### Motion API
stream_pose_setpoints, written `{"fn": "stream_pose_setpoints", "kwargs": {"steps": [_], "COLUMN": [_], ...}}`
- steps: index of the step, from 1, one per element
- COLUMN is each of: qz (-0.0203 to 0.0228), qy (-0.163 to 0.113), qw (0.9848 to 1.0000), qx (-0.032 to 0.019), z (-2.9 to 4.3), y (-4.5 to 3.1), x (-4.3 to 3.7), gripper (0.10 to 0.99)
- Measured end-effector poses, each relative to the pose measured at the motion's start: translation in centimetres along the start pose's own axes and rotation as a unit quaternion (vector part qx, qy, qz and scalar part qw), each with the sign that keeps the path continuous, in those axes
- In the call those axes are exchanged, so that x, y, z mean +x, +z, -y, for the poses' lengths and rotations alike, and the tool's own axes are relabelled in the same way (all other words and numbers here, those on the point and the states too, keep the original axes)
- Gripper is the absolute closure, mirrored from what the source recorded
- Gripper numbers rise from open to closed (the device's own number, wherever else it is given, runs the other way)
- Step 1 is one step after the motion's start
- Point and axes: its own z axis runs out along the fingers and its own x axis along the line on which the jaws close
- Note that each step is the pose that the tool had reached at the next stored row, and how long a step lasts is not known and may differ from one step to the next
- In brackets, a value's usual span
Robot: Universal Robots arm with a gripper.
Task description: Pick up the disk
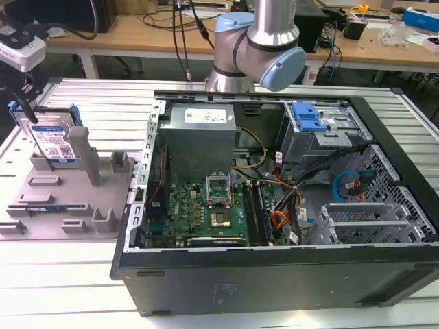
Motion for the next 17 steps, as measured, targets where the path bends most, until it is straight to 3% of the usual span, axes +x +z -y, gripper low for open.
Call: {"fn": "stream_pose_setpoints", "kwargs": {"steps": [3,6,9,12,13,14,16,17], "qz": [-0.0005,-0.0024,-0.0036,-0.0058,-0.0064,-0.0071,-0.0077,-0.0081], "qy": [-0.035,-0.087,-0.116,-0.180,-0.200,-0.224,-0.245,-0.259], "qw": [0.9994,0.9962,0.9933,0.9836,0.9798,0.9745,0.9696,0.9658], "qx": [0.0010,0.0009,0.0009,0.0009,0.0007,0.0006,0.0005,0.0004], "z": [0.00,0.00,0.00,0.00,0.00,0.00,0.01,0.01], "y": [0.04,0.10,0.15,0.28,0.33,0.39,0.44,0.48], "x": [0.01,0.00,0.00,0.00,0.01,0.01,0.01,0.01], "gripper": [0.486,0.486,0.486,0.486,0.486,0.486,0.486,0.486]}}
